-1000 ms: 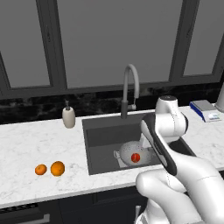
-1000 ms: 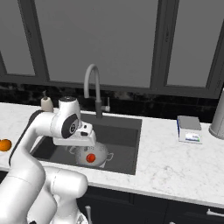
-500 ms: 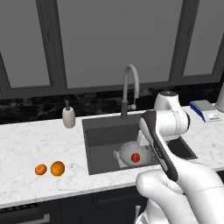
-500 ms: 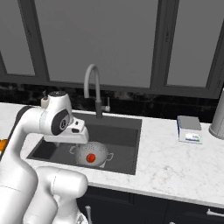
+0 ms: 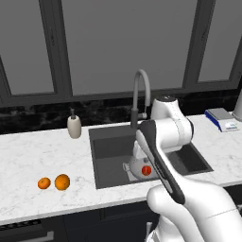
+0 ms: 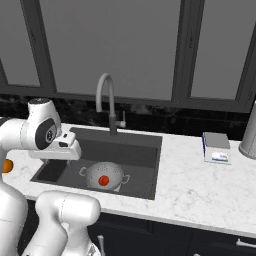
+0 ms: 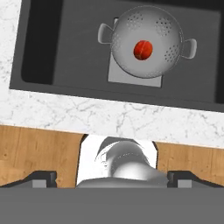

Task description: Put the colander in the sink, put the apple, orange, tangerine in the colander, and turn on the sink faucet and pour water over the colander.

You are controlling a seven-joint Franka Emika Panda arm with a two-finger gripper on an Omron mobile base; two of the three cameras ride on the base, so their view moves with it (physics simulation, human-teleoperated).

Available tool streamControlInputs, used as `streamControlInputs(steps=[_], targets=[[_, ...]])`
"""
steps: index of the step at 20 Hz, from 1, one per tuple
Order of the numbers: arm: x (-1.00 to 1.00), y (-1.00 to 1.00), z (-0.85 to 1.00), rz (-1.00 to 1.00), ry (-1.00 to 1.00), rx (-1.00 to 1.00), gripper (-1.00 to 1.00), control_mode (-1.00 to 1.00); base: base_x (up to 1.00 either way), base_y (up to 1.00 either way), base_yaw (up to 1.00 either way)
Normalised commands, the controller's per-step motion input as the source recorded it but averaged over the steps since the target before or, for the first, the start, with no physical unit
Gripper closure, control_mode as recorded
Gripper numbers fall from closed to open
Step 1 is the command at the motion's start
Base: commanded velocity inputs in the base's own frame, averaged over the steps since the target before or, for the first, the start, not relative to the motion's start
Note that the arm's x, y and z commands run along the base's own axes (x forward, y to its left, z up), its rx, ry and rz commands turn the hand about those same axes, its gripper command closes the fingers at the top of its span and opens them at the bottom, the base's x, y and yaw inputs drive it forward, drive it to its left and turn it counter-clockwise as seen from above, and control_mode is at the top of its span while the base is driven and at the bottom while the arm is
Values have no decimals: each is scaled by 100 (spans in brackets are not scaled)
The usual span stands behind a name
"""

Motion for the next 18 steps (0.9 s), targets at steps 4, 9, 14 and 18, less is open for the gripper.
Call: streamControlInputs(steps=[4,9,14,18], targets=[[-11,52,0,0,0,-2,-100,-100,0,0,0],[-2,50,2,0,0,-1,-100,-100,0,0,0],[0,44,4,0,0,0,-100,-100,0,0,0],[0,40,0,0,0,-1,-100,-100,0,0,0]])
